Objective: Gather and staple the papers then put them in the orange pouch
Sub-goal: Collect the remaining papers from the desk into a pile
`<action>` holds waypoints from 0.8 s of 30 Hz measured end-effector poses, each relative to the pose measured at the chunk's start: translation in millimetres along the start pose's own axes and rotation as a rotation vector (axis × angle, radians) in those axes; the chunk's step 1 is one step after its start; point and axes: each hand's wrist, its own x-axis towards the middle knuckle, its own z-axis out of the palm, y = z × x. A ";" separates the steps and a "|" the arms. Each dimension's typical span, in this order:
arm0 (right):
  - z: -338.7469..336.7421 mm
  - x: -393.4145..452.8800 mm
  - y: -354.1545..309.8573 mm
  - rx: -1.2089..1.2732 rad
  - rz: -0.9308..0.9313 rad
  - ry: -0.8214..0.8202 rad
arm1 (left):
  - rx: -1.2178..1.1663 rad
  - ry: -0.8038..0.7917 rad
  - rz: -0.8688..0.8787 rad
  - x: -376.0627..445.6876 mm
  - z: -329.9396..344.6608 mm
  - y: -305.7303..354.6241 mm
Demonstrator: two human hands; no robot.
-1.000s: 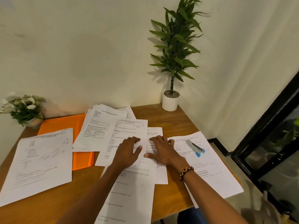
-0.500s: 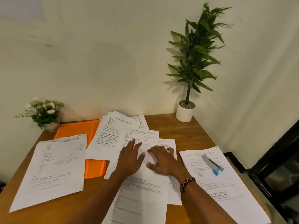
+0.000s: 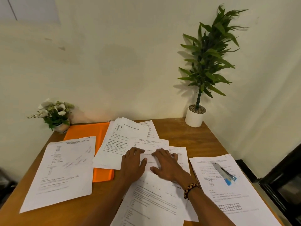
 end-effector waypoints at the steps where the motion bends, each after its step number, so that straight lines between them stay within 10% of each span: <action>1: -1.1 1.1 -0.7 0.008 0.003 0.004 | 0.003 0.001 -0.022 -0.1 -1.4 -3.7; 24: -6.5 157.4 -41.6 0.638 0.459 0.124 | 0.268 -0.190 -0.079 -19.7 -5.8 -19.4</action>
